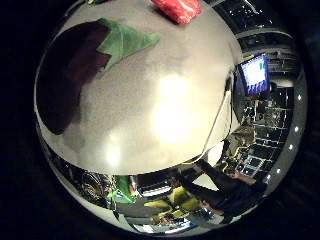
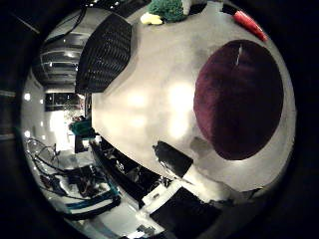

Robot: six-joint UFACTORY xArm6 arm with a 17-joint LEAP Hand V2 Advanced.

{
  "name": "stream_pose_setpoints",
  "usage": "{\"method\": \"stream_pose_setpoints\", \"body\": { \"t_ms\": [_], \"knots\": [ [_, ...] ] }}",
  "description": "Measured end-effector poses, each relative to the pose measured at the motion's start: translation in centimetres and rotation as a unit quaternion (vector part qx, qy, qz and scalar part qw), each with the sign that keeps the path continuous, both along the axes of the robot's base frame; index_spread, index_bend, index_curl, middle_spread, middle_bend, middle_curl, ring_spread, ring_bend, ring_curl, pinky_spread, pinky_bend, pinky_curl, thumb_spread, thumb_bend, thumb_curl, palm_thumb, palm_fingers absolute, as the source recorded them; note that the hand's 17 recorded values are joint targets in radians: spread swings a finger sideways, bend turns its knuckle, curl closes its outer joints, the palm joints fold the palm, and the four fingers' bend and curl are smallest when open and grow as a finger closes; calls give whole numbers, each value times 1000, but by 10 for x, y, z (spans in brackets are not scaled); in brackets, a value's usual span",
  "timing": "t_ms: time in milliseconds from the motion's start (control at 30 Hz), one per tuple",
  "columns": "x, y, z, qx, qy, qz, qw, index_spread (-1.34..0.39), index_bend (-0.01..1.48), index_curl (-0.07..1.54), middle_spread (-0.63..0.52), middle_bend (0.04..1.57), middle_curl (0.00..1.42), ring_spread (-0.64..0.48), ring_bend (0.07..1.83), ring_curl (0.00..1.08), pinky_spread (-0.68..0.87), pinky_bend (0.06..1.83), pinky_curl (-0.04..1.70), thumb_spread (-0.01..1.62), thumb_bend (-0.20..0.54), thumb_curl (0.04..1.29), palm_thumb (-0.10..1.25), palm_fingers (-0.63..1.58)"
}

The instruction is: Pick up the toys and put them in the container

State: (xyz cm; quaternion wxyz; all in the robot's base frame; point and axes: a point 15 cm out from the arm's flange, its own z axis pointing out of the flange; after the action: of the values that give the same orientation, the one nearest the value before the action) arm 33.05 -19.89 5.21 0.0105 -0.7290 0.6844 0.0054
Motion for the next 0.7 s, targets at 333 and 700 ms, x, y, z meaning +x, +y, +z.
{"method": "stream_pose_setpoints", "body": {
  "t_ms": [333, 700],
  "knots": [
    [6, -4, -6, -2, -1, 17, 1000, -470, 167, 294, -209, 342, 348, -251, 604, 289, -25, 460, 250, 1017, -18, 308, 608, 841],
    [39, -51, 55, -43, -60, 6, 997, -289, 903, 625, -125, 1025, 596, -185, 1166, 517, -350, 1080, 512, 1013, -11, 342, 754, 1416]
  ]
}}
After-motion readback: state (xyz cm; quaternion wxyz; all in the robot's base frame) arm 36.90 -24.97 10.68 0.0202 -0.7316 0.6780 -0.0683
